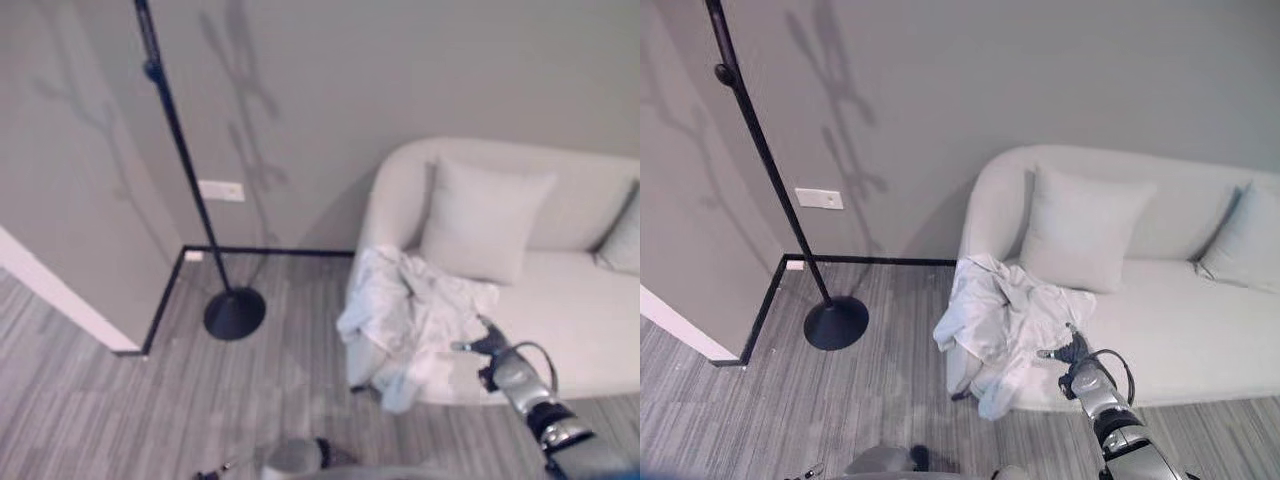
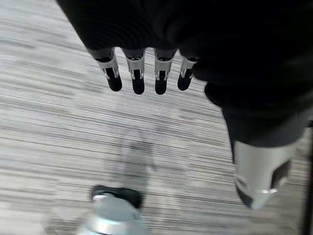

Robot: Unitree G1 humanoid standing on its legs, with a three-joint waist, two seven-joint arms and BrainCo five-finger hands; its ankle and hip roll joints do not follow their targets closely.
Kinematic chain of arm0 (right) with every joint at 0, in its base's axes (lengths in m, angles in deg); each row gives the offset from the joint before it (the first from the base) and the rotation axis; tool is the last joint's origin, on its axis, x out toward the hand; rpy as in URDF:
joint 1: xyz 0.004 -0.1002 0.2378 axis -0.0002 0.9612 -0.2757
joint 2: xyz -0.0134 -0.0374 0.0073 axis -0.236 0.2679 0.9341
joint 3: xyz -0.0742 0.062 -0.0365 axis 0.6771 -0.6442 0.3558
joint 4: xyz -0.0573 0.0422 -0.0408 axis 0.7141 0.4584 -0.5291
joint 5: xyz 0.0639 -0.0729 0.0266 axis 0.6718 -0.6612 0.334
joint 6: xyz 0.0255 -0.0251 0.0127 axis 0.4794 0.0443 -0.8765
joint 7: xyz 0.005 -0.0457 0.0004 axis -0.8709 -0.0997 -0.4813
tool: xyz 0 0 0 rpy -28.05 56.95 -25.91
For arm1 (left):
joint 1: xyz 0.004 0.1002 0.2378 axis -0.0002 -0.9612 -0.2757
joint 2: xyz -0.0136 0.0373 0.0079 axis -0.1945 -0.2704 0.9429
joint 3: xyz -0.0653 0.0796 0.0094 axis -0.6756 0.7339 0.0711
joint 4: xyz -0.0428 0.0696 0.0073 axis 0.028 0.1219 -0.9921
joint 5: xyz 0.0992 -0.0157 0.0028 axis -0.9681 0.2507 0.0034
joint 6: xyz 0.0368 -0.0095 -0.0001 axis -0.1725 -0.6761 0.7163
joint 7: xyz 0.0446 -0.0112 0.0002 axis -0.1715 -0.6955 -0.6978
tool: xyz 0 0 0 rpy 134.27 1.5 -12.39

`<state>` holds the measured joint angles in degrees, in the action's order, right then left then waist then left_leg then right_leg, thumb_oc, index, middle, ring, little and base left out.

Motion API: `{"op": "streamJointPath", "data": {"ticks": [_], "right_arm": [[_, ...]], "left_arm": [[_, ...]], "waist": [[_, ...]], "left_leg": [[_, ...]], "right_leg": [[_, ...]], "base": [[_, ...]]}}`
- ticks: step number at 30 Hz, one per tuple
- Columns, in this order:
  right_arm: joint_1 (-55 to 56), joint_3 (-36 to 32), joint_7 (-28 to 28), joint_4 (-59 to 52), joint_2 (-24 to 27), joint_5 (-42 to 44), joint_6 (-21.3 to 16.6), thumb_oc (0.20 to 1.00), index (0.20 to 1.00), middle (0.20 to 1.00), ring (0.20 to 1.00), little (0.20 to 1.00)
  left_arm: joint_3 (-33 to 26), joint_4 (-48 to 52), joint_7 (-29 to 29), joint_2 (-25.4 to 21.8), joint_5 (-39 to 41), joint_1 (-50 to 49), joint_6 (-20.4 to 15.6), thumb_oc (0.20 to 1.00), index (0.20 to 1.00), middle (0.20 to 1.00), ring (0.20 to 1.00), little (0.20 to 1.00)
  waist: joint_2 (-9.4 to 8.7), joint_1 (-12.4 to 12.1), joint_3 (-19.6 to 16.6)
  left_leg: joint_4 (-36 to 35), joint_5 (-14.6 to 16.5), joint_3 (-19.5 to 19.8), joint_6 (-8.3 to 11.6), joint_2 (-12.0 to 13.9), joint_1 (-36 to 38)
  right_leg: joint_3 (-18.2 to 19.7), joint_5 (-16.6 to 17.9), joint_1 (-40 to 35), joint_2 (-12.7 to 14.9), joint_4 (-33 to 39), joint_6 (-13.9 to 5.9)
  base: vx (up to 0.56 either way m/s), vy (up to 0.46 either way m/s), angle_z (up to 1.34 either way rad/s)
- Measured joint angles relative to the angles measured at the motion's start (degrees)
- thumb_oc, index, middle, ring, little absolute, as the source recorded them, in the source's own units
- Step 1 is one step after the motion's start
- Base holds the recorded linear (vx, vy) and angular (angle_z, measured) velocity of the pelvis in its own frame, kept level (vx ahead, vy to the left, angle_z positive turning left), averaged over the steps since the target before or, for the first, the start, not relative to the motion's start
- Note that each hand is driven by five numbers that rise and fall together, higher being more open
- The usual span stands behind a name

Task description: Hang the clothes on the sofa on the clothes rack.

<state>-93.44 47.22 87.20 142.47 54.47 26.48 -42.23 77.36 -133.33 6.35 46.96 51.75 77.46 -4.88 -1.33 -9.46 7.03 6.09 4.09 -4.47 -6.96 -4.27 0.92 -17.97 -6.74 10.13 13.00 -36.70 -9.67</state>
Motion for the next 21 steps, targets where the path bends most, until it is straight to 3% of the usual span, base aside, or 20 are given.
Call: {"op": "streamJointPath", "data": {"ticks": [1,2,3,4,5,7,9,10,11,12,13,14,15,16,17,19,20,21], "right_arm": [[0.0,0.0,0.1,-1.0,1.1,0.0,-0.1,1.000,1.000,1.000,1.000,1.000],[-0.2,-1.9,1.1,-1.9,2.8,0.0,-0.9,1.000,1.000,1.000,1.000,1.000],[1.2,-2.7,2.0,-2.1,2.9,0.0,-1.2,1.000,1.000,1.000,1.000,1.000],[2.9,-3.7,2.2,-2.9,3.2,0.0,-1.2,1.000,1.000,1.000,1.000,1.000],[4.1,-4.1,2.3,-2.5,3.0,0.0,-0.8,1.000,1.000,1.000,1.000,1.000],[5.6,-3.9,2.1,-2.6,2.5,0.0,-0.8,1.000,1.000,1.000,1.000,1.000],[6.7,-3.9,2.0,-2.2,2.4,0.0,-0.8,1.000,1.000,1.000,1.000,1.000],[7.5,-3.7,2.2,-1.5,1.2,-0.1,-1.0,1.000,1.000,1.000,1.000,1.000],[7.9,-3.8,2.1,-1.5,0.5,-0.1,-1.0,1.000,1.000,1.000,1.000,1.000],[7.9,-3.7,1.9,-1.6,0.2,-0.1,-1.1,1.000,1.000,1.000,1.000,1.000],[7.9,-3.3,2.3,-1.0,-0.3,-0.1,-1.3,1.000,1.000,1.000,1.000,1.000],[7.9,-3.4,2.9,-1.0,-0.8,-0.1,-1.7,1.000,1.000,1.000,1.000,1.000],[8.0,-4.0,3.3,-0.3,-0.9,-0.1,-1.5,1.000,1.000,1.000,1.000,1.000],[7.8,-3.8,3.7,0.5,-1.2,0.0,-1.6,1.000,1.000,1.000,1.000,1.000],[7.1,-3.8,4.1,1.5,-0.9,0.0,-2.1,1.000,1.000,1.000,1.000,1.000],[2.4,-3.8,4.8,3.5,-0.4,0.1,-3.0,1.000,1.000,1.000,1.000,1.000],[-1.1,-4.3,7.5,4.9,-2.2,2.5,-3.4,1.000,1.000,1.000,1.000,1.000],[-2.3,-4.3,7.9,5.7,-2.3,3.6,-3.9,1.000,1.000,1.000,1.000,1.000]], "left_arm": [[0.8,0.4,0.2,0.2,0.0,0.7,-0.4,1.000,1.000,1.000,1.000,1.000],[1.4,1.2,0.5,0.9,-0.1,1.4,-0.6,1.000,1.000,1.000,1.000,1.000],[1.8,1.6,0.7,1.1,-0.1,2.1,-1.0,1.000,1.000,1.000,1.000,1.000],[1.9,2.0,1.2,1.5,-0.2,2.1,-1.1,1.000,1.000,1.000,1.000,1.000],[2.0,2.1,1.6,1.8,-0.2,2.2,-1.6,1.000,1.000,1.000,1.000,1.000],[2.5,2.2,2.2,1.9,-0.2,2.1,-1.7,1.000,1.000,1.000,1.000,1.000],[3.5,2.7,2.4,1.6,-0.2,2.8,-1.8,1.000,1.000,1.000,1.000,1.000],[4.1,6.1,3.0,2.1,-0.1,1.0,-2.2,1.000,1.000,1.000,1.000,1.000],[4.0,7.4,3.0,2.1,-0.1,0.8,-2.5,1.000,1.000,1.000,1.000,1.000],[4.1,8.2,2.9,2.2,-0.1,0.7,-2.6,1.000,1.000,1.000,1.000,1.000],[4.5,7.8,3.0,2.8,-0.1,0.0,-3.0,1.000,1.000,1.000,1.000,1.000],[7.1,7.9,2.8,3.1,-0.2,1.0,-3.5,1.000,1.000,1.000,1.000,1.000],[8.5,8.0,2.7,3.1,-0.2,2.0,-3.9,1.000,1.000,1.000,1.000,1.000],[8.9,8.6,2.9,3.2,-0.1,2.4,-4.2,1.000,1.000,1.000,1.000,1.000],[9.9,9.3,3.3,3.3,-0.1,2.5,-4.7,1.000,1.000,1.000,1.000,1.000],[12.4,10.5,4.1,3.5,-0.2,2.4,-4.9,1.000,1.000,1.000,1.000,1.000],[13.4,9.8,5.1,2.5,-0.2,1.6,-4.9,1.000,1.000,1.000,1.000,1.000],[13.7,9.3,5.5,1.9,-0.2,1.5,-5.0,1.000,1.000,1.000,1.000,1.000]], "waist": [[0.59,0.5,0.1],[1.05,1.0,0.4],[0.60,1.0,0.3],[0.93,1.7,0.1],[1.07,1.9,0.4],[1.31,2.9,0.5],[0.56,3.3,0.7],[0.57,3.9,0.1],[0.07,4.3,-0.1],[-0.89,4.2,-0.1],[-1.53,3.3,-0.2],[-3.76,3.8,0.9],[-3.87,4.4,1.0],[-3.58,4.4,1.3],[-2.45,4.5,2.1],[1.32,4.4,5.7],[1.76,4.3,8.1],[1.33,4.6,8.6]], "left_leg": [[-1.1,-0.4,0.9,1.01,-0.3,0.6],[-2.2,-0.4,1.4,2.08,-1.7,1.2],[-2.3,0.9,2.9,5.91,-3.1,1.8],[-2.1,1.6,3.8,5.47,-3.4,2.5],[-2.7,1.6,5.6,5.32,-4.5,4.3],[-3.6,0.6,8.6,3.44,-5.0,6.7],[-4.4,0.4,10.3,3.30,-4.7,8.4],[-6.0,0.8,15.2,3.88,-3.0,10.5],[-5.9,0.8,15.5,3.88,-2.3,10.6],[-5.6,0.8,14.6,3.90,-2.3,10.6],[-4.3,1.3,14.7,4.75,-2.8,9.7],[5.6,5.1,13.5,8.78,-4.1,2.4],[6.0,6.2,11.4,7.97,-1.9,-1.3],[0.8,5.7,8.8,8.15,1.7,-3.9],[-4.8,3.8,7.2,9.53,4.6,-4.8],[-8.5,-8.1,4.1,12.71,9.2,-6.0],[-8.3,-9.0,2.9,11.04,7.2,-7.0],[-8.0,-9.0,2.6,10.98,6.8,-8.0]], "right_leg": [[-0.1,0.5,0.0,-0.7,8.6,0.66],[0.0,4.8,-0.9,-0.1,24.5,1.05],[0.9,8.0,-0.1,2.2,30.2,0.39],[1.8,10.9,-2.0,3.1,36.3,-0.20],[4.0,15.6,-3.0,4.4,40.9,-2.49],[6.5,20.3,-4.1,5.5,42.2,-2.72],[6.4,21.7,-5.0,4.6,42.3,-1.83],[4.5,22.1,-8.3,0.7,42.2,-1.46],[4.5,22.9,-9.5,-1.5,42.2,-0.63],[4.7,25.2,-10.0,-2.5,42.2,2.15],[2.4,23.4,-10.9,-2.1,41.9,4.41],[-0.1,21.7,-10.8,0.5,41.8,6.42],[-1.1,21.7,-10.5,1.0,41.8,6.50],[-1.5,21.3,-9.4,1.3,41.8,6.09],[-1.9,21.3,-8.8,1.1,41.8,5.97],[-1.8,20.9,-8.2,0.4,41.7,5.20],[-1.7,20.8,-6.5,2.4,41.4,4.14],[-1.4,20.9,-5.3,3.0,41.0,3.95]], "base": [[0.31,-0.278,0.88],[0.38,-0.299,0.83],[0.52,-0.374,0.95],[0.28,-0.176,0.73],[0.27,-0.145,0.77],[0.24,-0.138,0.70],[0.34,-0.248,0.77],[0.28,-0.258,0.90],[0.16,-0.207,0.85],[0.05,-0.161,0.45],[-0.07,-0.062,0.68],[-0.08,-0.042,1.02],[-0.12,-0.016,1.41],[-0.15,0.011,1.06],[-0.13,0.018,0.65],[-0.16,0.069,0.05],[-0.22,0.128,-0.19],[-0.15,0.103,-0.24]]}}
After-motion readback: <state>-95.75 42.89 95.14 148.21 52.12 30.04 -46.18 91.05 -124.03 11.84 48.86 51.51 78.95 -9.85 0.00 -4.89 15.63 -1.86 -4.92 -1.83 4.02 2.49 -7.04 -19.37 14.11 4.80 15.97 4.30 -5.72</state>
